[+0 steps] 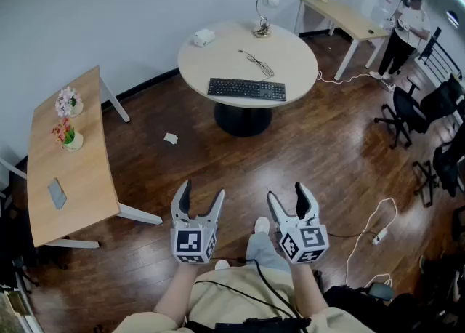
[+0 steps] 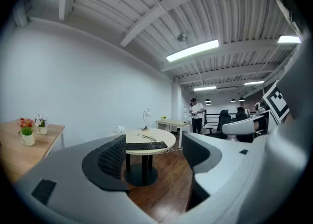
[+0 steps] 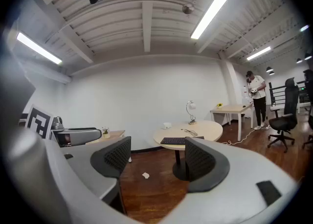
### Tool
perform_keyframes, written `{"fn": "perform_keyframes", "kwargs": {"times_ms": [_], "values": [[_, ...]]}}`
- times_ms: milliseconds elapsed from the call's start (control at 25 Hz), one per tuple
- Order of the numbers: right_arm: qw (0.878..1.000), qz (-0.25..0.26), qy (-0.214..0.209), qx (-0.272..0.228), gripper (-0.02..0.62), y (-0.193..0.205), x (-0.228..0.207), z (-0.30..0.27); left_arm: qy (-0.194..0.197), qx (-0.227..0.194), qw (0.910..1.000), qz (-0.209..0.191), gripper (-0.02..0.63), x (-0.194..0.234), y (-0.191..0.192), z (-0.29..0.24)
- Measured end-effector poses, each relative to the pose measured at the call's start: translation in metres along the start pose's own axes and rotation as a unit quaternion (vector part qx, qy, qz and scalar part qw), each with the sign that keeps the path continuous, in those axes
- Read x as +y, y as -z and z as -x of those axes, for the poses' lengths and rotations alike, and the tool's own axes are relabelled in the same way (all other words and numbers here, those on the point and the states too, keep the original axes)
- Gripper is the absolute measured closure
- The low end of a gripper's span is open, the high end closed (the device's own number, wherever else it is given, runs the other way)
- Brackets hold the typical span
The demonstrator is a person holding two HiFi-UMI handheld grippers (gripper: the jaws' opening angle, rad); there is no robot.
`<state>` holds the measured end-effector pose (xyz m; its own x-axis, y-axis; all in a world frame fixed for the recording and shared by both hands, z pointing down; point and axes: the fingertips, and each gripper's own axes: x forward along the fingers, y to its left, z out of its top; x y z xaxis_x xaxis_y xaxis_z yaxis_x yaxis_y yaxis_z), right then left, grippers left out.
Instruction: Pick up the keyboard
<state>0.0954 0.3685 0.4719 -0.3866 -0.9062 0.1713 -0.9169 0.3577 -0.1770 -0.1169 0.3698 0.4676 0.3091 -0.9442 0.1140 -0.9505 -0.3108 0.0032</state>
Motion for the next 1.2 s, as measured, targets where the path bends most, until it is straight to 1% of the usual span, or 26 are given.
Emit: {"fn": "perform_keyframes", "kwargs": {"times_ms": [120,200,280,400,480,560,680,840,920,1040,1120,1200], "values": [[1.0,-0.004,-0.011,-0.017,0.241,-0.022,-0.039,-0.038,0.007,0.001,0.9999,-0.01,0.258,-0.017,-0.013,-0.058],[0.999,-0.005,-0.023,-0.024,0.241,-0.041,-0.068,-0.065,0.011,-0.001,0.9999,-0.013,0.258,-0.033,-0.026,-0.097],[0.999,-0.004,-0.03,-0.033,0.242,-0.063,-0.1,-0.092,0.009,-0.002,0.9997,-0.023,0.258,-0.045,-0.035,-0.135],[0.997,0.0,-0.021,-0.068,0.242,-0.093,-0.156,-0.118,0.015,-0.006,0.9994,-0.03,0.258,-0.072,-0.053,-0.187],[0.997,0.001,-0.013,-0.077,0.244,-0.1,-0.183,-0.131,0.024,-0.004,0.999,-0.036,0.258,-0.086,-0.059,-0.214],[0.998,-0.014,-0.013,-0.064,0.244,-0.094,-0.198,-0.149,0.025,0.004,0.9987,-0.044,0.258,-0.088,-0.059,-0.235],[0.998,-0.039,-0.025,-0.032,0.244,-0.076,-0.208,-0.18,0.021,0.02,0.9979,-0.058,0.258,-0.083,-0.053,-0.261],[0.998,-0.037,-0.042,-0.009,0.244,-0.065,-0.215,-0.225,0.017,0.036,0.9982,-0.045,0.258,-0.063,-0.039,-0.305],[0.999,-0.036,-0.041,-0.004,0.244,-0.063,-0.223,-0.25,0.025,0.041,0.9981,-0.037,0.258,-0.052,-0.029,-0.334],[0.999,-0.035,-0.026,0.007,0.244,-0.058,-0.235,-0.301,0.045,0.044,0.9976,-0.03,0.258,-0.024,-0.02,-0.387],[0.999,-0.026,-0.02,0.02,0.244,-0.06,-0.241,-0.347,0.059,0.036,0.9966,-0.045,0.258,0.001,-0.022,-0.427],[0.999,0.001,-0.031,0.039,0.244,-0.066,-0.239,-0.395,0.074,0.03,0.9936,-0.08,0.258,0.023,-0.027,-0.465]]}}
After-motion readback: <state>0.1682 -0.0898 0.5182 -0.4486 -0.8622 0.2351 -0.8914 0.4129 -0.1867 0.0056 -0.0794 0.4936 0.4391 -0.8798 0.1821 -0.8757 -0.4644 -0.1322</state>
